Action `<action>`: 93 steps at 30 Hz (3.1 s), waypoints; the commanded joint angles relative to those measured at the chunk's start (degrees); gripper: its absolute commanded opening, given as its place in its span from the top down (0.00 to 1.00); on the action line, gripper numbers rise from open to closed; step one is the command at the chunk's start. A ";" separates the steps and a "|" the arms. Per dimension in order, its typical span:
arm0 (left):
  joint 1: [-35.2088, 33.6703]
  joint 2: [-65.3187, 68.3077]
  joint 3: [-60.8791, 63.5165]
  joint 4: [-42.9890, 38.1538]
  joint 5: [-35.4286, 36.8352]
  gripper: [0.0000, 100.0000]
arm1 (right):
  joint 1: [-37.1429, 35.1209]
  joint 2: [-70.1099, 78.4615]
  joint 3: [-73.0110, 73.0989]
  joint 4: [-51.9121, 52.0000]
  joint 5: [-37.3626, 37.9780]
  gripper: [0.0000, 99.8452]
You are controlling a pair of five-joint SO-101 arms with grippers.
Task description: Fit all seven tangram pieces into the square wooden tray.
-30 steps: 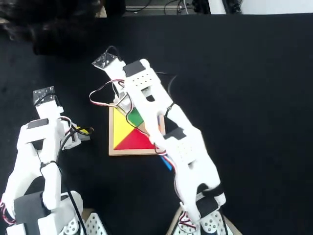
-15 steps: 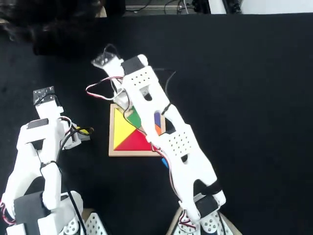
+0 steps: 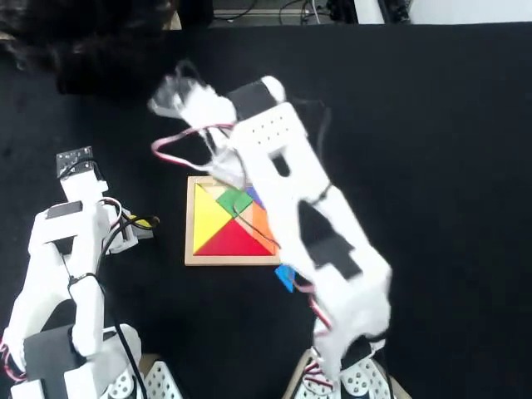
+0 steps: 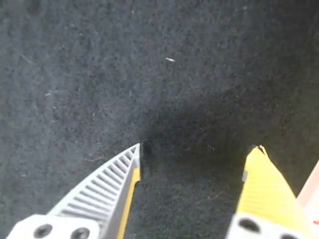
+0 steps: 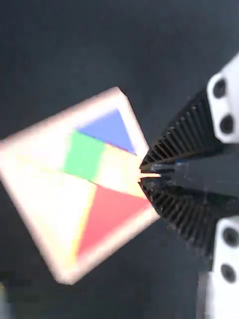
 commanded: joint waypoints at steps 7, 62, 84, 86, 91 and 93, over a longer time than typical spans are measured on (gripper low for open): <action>-0.22 0.09 -2.77 0.18 -0.18 0.68 | 7.38 -43.65 57.54 -14.51 24.26 0.98; -0.13 0.18 -2.68 0.18 -0.18 0.68 | 2.37 -26.07 68.62 -35.52 -27.69 0.88; -0.13 0.18 -2.68 0.18 -0.18 0.68 | -0.70 -33.27 50.95 -22.24 2.73 0.97; -0.13 0.18 -2.68 0.18 -0.18 0.68 | -0.97 -31.43 46.99 -22.33 5.71 0.97; -0.13 0.18 -2.68 0.18 -0.18 0.68 | -4.66 -22.46 39.25 -21.98 11.16 0.97; -0.13 0.18 -2.68 0.18 -0.18 0.68 | -6.77 -17.71 37.32 -22.07 13.10 0.97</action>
